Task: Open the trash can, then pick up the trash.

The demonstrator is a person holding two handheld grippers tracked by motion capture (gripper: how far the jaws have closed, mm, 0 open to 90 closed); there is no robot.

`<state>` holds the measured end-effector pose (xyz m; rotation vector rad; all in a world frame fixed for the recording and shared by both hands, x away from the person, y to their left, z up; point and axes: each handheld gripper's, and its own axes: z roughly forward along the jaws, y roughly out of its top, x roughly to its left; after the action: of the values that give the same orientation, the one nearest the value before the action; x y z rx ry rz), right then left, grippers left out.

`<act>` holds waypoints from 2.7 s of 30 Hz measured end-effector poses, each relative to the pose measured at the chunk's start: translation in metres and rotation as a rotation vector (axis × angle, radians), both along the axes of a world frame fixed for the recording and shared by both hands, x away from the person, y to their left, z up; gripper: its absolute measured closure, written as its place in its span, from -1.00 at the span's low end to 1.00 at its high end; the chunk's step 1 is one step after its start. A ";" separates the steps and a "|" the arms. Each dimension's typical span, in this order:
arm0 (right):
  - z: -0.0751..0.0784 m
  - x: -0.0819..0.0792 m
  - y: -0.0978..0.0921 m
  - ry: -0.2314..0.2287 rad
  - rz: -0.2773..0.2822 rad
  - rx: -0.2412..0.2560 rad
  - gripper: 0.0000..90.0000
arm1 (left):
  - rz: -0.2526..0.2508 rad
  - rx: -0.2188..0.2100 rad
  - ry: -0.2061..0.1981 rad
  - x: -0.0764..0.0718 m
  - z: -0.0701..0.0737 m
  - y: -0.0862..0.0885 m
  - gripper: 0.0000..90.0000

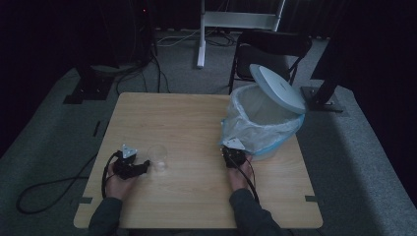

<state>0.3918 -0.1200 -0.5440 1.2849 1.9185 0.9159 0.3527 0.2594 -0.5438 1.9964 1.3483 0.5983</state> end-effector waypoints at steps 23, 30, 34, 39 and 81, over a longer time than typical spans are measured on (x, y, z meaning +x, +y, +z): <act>0.000 0.000 0.000 0.000 0.002 0.003 1.00 | 0.000 0.001 0.007 -0.002 0.001 0.003 -0.16; 0.000 0.000 0.000 0.000 0.002 0.002 1.00 | 0.026 -0.033 0.038 -0.003 0.007 0.010 0.04; 0.000 0.000 0.000 -0.001 0.003 0.000 1.00 | 0.014 -0.056 0.013 -0.007 0.019 0.012 0.07; 0.000 0.000 0.000 0.000 0.002 0.002 1.00 | -0.012 -0.062 -0.036 -0.013 0.038 0.012 0.12; 0.000 0.000 0.000 -0.006 0.005 -0.002 1.00 | -0.123 -0.096 0.042 0.005 0.074 -0.026 0.61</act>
<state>0.3915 -0.1200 -0.5440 1.2756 1.9184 0.9195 0.3576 0.2334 -0.4700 2.0066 1.2444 0.4299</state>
